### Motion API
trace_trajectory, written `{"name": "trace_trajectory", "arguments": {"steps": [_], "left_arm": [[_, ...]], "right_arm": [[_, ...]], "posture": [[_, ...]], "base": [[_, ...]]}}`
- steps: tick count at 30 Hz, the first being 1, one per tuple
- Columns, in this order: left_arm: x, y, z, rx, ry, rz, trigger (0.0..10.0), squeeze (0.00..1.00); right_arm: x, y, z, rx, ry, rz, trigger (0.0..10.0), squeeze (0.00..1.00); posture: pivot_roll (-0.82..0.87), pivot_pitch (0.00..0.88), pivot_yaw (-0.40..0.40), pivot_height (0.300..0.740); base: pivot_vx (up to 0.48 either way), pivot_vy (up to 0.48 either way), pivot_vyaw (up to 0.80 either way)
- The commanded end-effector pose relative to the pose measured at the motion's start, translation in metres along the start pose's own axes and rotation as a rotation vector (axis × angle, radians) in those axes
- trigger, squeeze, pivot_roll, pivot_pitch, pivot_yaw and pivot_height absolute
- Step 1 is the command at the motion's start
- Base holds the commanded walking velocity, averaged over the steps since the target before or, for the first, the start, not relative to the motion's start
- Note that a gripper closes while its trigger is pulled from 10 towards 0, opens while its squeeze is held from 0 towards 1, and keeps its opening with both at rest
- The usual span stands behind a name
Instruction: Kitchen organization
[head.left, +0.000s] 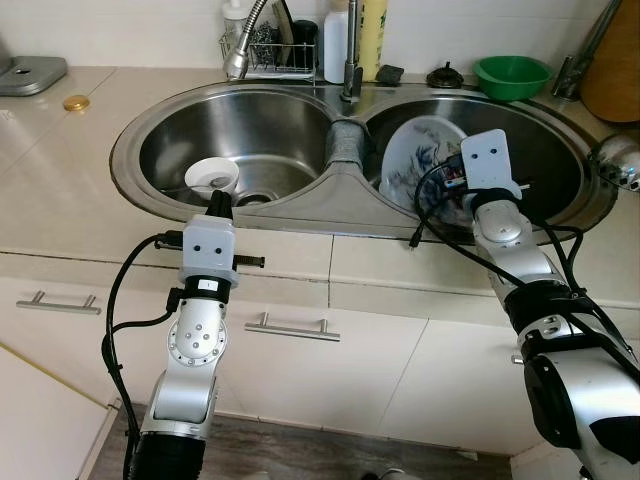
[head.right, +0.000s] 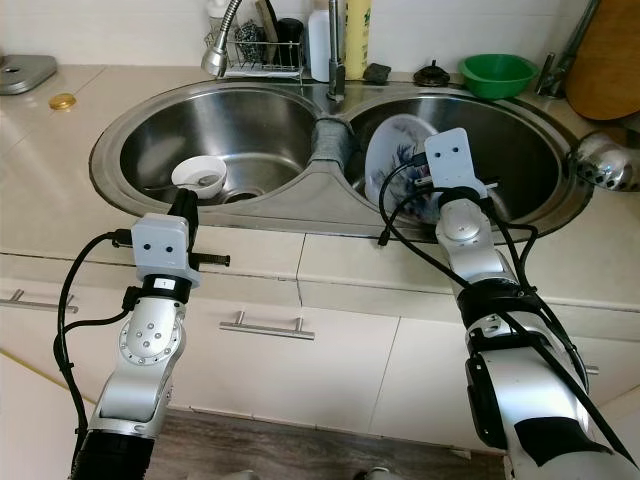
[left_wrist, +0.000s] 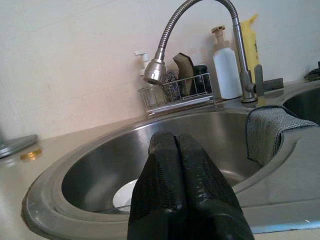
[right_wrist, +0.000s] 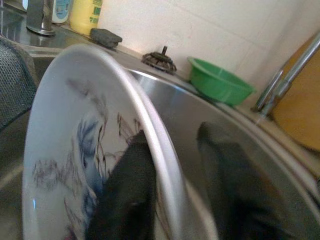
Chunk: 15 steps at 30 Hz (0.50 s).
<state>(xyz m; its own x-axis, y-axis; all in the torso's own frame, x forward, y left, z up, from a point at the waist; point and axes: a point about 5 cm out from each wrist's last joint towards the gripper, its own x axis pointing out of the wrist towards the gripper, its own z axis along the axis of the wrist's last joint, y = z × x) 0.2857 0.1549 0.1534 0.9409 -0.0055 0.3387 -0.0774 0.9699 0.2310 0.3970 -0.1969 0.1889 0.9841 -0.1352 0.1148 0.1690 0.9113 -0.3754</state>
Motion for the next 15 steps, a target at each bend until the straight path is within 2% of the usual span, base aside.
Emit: {"name": "trace_trajectory", "arguments": {"steps": [1,8,9,13,15], "left_arm": [[-0.001,-0.001,-0.002,-0.005,0.02,-0.005,10.0,0.0],[-0.002,-0.002,-0.004,-0.007,0.03,-0.013,10.0,0.0],[-0.002,-0.002,-0.004,-0.006,0.032,-0.016,10.0,0.0],[-0.002,-0.002,-0.005,-0.004,0.036,-0.019,10.0,0.0],[-0.002,-0.002,-0.006,-0.002,0.038,-0.02,10.0,0.0]], "right_arm": [[0.0,0.002,-0.001,0.04,0.011,0.003,10.0,1.0],[-0.001,-0.001,-0.013,0.136,0.088,-0.02,10.0,1.0],[-0.002,-0.003,-0.018,0.193,0.129,-0.036,10.0,1.0],[-0.003,-0.006,-0.029,0.295,0.213,-0.057,10.0,1.0],[-0.004,-0.007,-0.033,0.299,0.246,-0.063,10.0,1.0]], "posture": [[0.03,0.017,0.005,0.74],[0.03,0.015,0.007,0.74],[0.03,0.015,0.007,0.74],[0.03,0.011,0.006,0.74],[0.03,0.009,0.006,0.74]], "base": [[0.0,0.0,0.0],[0.0,0.0,0.0],[0.0,0.0,0.0],[0.0,0.0,0.0],[0.0,0.0,0.0]]}}
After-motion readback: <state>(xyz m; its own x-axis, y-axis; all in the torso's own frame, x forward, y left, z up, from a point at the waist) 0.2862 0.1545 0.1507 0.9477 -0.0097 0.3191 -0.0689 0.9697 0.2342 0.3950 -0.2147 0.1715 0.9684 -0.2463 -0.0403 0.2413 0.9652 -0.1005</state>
